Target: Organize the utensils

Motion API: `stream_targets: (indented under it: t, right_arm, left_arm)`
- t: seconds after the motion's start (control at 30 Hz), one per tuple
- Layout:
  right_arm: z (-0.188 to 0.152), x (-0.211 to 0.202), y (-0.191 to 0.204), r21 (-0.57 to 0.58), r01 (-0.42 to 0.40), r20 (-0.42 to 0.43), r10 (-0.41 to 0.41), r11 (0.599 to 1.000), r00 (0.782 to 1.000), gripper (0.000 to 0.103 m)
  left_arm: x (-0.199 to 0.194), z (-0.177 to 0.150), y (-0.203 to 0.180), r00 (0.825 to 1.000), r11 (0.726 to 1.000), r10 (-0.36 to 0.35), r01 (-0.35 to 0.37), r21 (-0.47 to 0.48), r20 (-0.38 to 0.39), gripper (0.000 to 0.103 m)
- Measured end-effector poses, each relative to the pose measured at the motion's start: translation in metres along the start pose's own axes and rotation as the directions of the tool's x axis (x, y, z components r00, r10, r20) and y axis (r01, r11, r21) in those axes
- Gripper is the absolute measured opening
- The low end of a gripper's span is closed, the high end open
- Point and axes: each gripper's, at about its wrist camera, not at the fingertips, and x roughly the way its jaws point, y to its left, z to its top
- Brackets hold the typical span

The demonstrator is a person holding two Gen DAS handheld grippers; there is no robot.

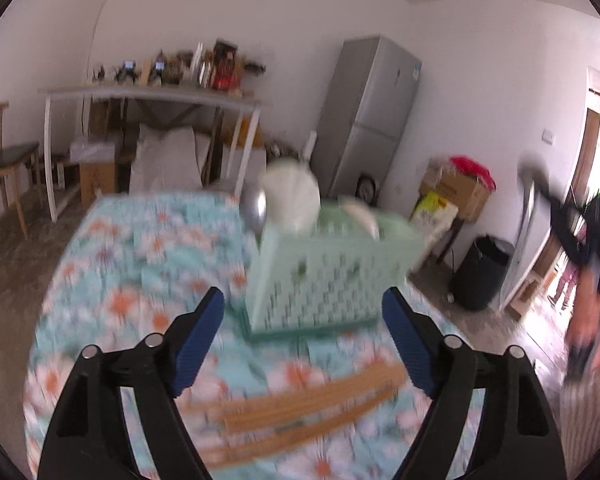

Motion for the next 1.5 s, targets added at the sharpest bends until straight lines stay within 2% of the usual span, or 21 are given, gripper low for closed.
stream_targets:
  t: [0.07,0.2,0.33,0.47,0.53,0.7,0.8,0.87,0.97,1.1,1.2,1.27,1.33,1.4,1.5]
  right_arm:
    - [0.018,0.009,0.012,-0.035,-0.036,0.031,0.037,0.999,0.999,0.001]
    - [0.046,0.036,0.038,-0.122,-0.094,0.071,0.103,0.988,0.992,0.001]
    - [0.05,0.075,0.045,-0.147,-0.126,0.047,0.135,0.981,0.99,0.001]
    - [0.032,0.119,0.034,-0.144,-0.102,-0.022,0.099,0.984,0.995,0.001]
    - [0.015,0.136,0.021,-0.154,-0.054,-0.063,0.045,0.987,0.997,0.002]
    - [-0.014,0.16,-0.008,-0.123,0.032,-0.171,-0.053,0.992,0.984,0.002]
    - [-0.025,0.154,-0.01,-0.139,0.08,-0.202,-0.107,0.987,0.973,0.006]
    - [-0.027,0.145,-0.006,-0.154,0.095,-0.206,-0.126,0.983,0.97,0.014]
    - [-0.022,0.123,0.002,-0.184,0.123,-0.16,-0.153,0.975,0.975,0.039]
    - [-0.023,0.087,0.008,-0.164,0.146,-0.125,-0.168,0.975,0.978,0.046]
    - [-0.039,0.068,0.006,-0.114,0.153,-0.145,-0.169,0.982,0.975,0.051]
    - [-0.056,0.063,0.004,-0.084,0.162,-0.189,-0.176,0.983,0.966,0.056]
    - [-0.083,0.061,0.0,-0.065,0.187,-0.257,-0.197,0.98,0.946,0.059]
    - [-0.111,0.06,-0.005,-0.049,0.223,-0.33,-0.227,0.973,0.916,0.062]
    - [-0.148,0.061,-0.017,0.015,0.25,-0.429,-0.22,0.968,0.876,0.065]
  left_arm:
    - [0.003,-0.017,-0.001,0.998,1.0,0.023,-0.022,0.004,-0.056,0.082]
    - [0.004,-0.046,-0.004,0.992,0.999,0.041,-0.043,-0.011,-0.122,0.086]
    - [0.007,-0.07,-0.003,0.984,0.999,0.04,-0.046,-0.029,-0.175,0.089]
    - [0.008,-0.086,-0.002,0.978,0.997,0.045,-0.055,-0.044,-0.202,0.092]
    - [0.007,-0.091,-0.002,0.977,0.997,0.046,-0.057,-0.045,-0.207,0.094]
    - [0.005,-0.093,0.001,0.979,0.997,0.064,-0.072,-0.033,-0.195,0.097]
    - [0.003,-0.091,0.006,0.98,0.996,0.068,-0.078,-0.046,-0.187,0.097]
    - [0.002,-0.09,0.008,0.98,0.995,0.07,-0.082,-0.057,-0.184,0.097]
    - [0.0,-0.089,0.011,0.981,0.993,0.076,-0.091,-0.071,-0.181,0.097]
    - [-0.007,-0.087,0.011,0.984,0.992,0.083,-0.097,-0.082,-0.16,0.097]
    - [-0.01,-0.087,0.012,0.985,0.991,0.091,-0.105,-0.085,-0.149,0.097]
    - [-0.011,-0.087,0.013,0.985,0.99,0.094,-0.108,-0.091,-0.146,0.097]
    - [-0.011,-0.086,0.013,0.984,0.989,0.097,-0.112,-0.1,-0.147,0.097]
    - [-0.01,-0.084,0.014,0.982,0.986,0.108,-0.126,-0.108,-0.158,0.097]
    - [-0.01,-0.082,0.014,0.977,0.982,0.134,-0.153,-0.107,-0.164,0.097]
